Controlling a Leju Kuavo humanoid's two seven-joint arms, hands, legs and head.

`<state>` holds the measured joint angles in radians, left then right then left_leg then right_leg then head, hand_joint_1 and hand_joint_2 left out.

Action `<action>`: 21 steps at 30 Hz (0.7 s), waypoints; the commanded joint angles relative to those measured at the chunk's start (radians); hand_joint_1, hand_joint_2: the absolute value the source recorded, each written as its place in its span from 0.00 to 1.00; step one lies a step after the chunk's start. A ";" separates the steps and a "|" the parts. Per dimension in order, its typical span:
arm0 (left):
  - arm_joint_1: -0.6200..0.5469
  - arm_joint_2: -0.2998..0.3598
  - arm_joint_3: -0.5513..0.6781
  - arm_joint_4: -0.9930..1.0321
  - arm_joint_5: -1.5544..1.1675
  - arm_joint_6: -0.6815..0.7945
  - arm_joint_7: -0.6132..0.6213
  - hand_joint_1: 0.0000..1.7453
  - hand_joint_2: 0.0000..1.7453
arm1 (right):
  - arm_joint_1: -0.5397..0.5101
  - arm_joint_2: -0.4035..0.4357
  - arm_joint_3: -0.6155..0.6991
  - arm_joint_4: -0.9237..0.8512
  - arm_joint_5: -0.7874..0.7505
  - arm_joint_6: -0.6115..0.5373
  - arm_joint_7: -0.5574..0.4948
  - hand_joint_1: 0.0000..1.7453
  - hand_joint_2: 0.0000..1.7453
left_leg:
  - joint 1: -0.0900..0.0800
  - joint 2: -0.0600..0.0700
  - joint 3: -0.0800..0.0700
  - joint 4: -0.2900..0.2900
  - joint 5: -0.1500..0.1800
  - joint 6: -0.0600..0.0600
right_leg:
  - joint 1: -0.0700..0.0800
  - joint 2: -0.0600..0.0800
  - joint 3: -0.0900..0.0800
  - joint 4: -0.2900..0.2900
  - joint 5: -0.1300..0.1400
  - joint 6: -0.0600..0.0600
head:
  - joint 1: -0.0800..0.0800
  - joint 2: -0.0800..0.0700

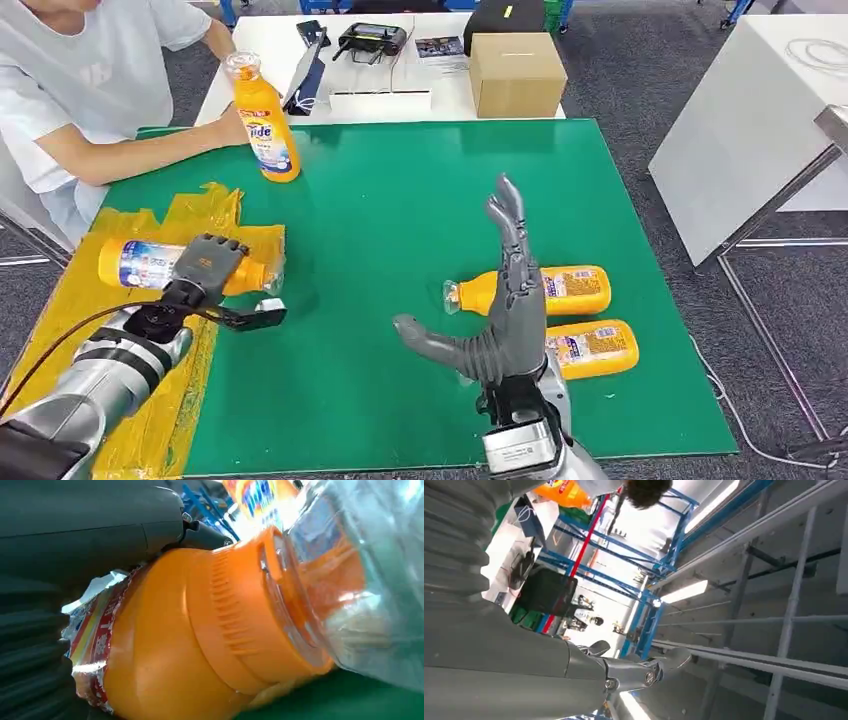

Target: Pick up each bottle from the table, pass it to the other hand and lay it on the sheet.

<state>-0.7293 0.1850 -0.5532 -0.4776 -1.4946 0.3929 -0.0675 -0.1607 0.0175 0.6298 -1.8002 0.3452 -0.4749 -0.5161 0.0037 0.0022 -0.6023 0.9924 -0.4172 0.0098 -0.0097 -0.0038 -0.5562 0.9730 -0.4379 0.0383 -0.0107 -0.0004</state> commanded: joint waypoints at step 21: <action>0.027 0.000 0.060 0.170 0.102 0.048 0.027 0.00 1.00 | -0.066 -0.017 0.051 0.091 -0.027 0.022 0.008 0.00 1.00 | 0.000 0.002 0.008 -0.001 -0.001 0.000 | 0.002 0.002 0.008 -0.002 0.000 -0.001 | 0.000 0.000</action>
<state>-0.7190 0.1911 -0.5230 -0.3719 -1.3947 0.4441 -0.0454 -0.1817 0.0175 0.6542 -1.7678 0.3231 -0.4517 -0.5131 0.0037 0.0018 -0.5976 0.9920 -0.4172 0.0096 -0.0081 -0.0039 -0.5513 0.9729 -0.4379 0.0382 -0.0107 -0.0004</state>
